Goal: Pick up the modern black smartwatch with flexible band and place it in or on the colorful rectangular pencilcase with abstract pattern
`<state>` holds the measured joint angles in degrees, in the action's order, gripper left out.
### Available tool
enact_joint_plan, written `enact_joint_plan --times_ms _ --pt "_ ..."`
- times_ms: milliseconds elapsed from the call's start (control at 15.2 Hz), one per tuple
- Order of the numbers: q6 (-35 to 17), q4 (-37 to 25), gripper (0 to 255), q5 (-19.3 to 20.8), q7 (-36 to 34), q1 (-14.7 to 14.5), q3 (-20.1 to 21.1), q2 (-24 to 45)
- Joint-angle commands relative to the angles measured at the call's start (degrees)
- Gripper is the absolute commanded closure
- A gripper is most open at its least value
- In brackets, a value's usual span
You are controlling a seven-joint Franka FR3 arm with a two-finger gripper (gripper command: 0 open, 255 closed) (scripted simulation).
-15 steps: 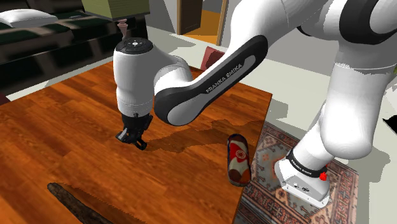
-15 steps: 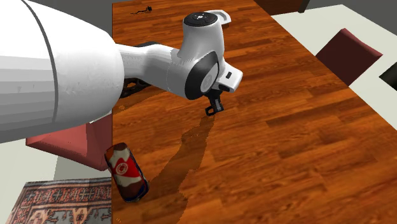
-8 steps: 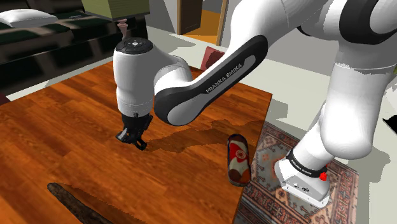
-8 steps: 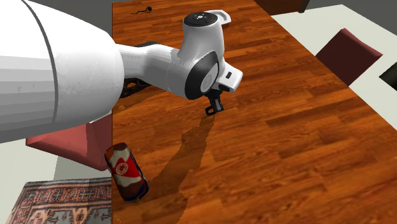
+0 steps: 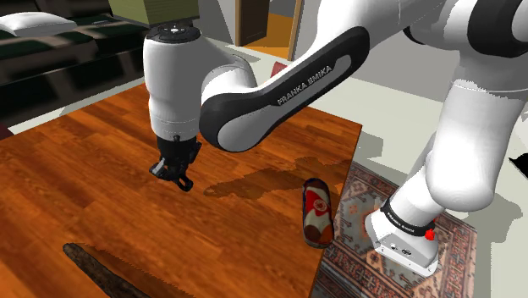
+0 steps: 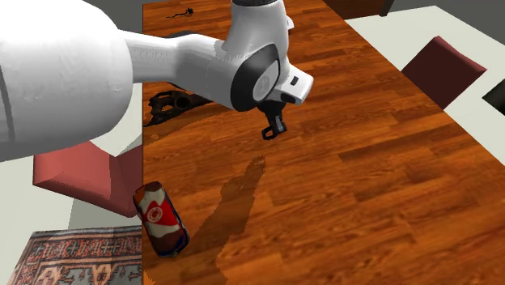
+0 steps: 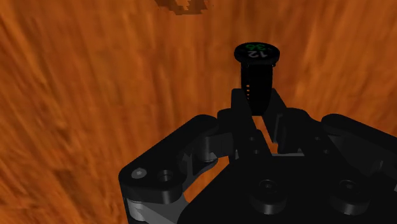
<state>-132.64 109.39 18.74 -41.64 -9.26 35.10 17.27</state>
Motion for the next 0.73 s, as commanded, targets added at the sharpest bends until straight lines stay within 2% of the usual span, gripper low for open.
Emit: enact_joint_plan --times_ms 0,660 --pt "1.17 -0.44 255 -0.87 0.60 0.28 0.38 -0.90" --pt "7.62 -4.46 255 -4.22 3.16 1.14 1.60 -4.13"
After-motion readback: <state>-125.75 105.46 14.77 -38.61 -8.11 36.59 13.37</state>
